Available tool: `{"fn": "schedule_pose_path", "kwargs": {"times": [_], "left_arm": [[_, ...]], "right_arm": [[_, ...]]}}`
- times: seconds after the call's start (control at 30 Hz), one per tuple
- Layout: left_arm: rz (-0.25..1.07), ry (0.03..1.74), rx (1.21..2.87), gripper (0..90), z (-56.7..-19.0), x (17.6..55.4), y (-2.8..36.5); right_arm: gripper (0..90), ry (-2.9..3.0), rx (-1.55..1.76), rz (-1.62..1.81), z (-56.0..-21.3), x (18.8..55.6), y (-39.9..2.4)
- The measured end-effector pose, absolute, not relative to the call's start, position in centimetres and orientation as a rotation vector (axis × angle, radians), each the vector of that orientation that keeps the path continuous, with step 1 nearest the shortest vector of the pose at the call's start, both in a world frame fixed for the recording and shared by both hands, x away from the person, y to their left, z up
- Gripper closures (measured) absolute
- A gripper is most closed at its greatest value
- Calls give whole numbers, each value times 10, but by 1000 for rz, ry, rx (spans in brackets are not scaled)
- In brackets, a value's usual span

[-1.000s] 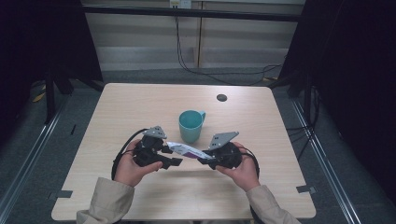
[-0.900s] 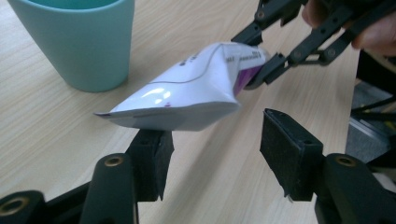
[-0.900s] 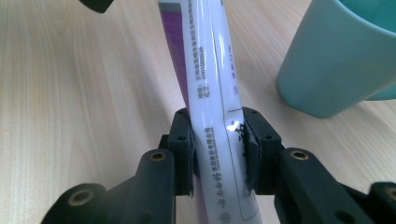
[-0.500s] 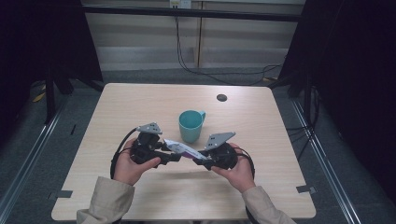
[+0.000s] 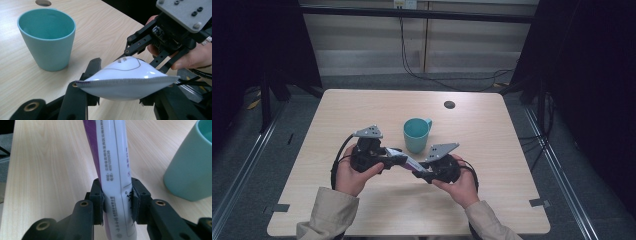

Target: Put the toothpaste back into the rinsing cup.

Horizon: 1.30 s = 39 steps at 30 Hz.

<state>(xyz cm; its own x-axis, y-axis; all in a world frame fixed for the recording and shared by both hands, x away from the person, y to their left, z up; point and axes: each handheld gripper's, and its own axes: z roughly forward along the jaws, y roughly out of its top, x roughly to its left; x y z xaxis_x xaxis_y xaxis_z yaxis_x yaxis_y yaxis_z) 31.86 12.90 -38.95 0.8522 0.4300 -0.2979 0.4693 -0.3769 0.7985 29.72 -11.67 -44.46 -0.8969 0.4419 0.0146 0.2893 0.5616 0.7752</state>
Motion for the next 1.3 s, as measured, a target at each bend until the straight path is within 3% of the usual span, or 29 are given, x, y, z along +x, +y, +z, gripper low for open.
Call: {"fn": "schedule_pose_path", "kwargs": {"times": [0.33,0.83,1.3], "left_arm": [[-26,623,2029,690,-379,314,124],[35,604,2058,715,-363,314,117],[58,589,2067,717,-360,315,107]], "right_arm": [[645,2621,622,1291,-446,297,-109],[457,2567,674,1418,-429,298,-112],[478,2528,695,1512,-413,303,-100]]}}
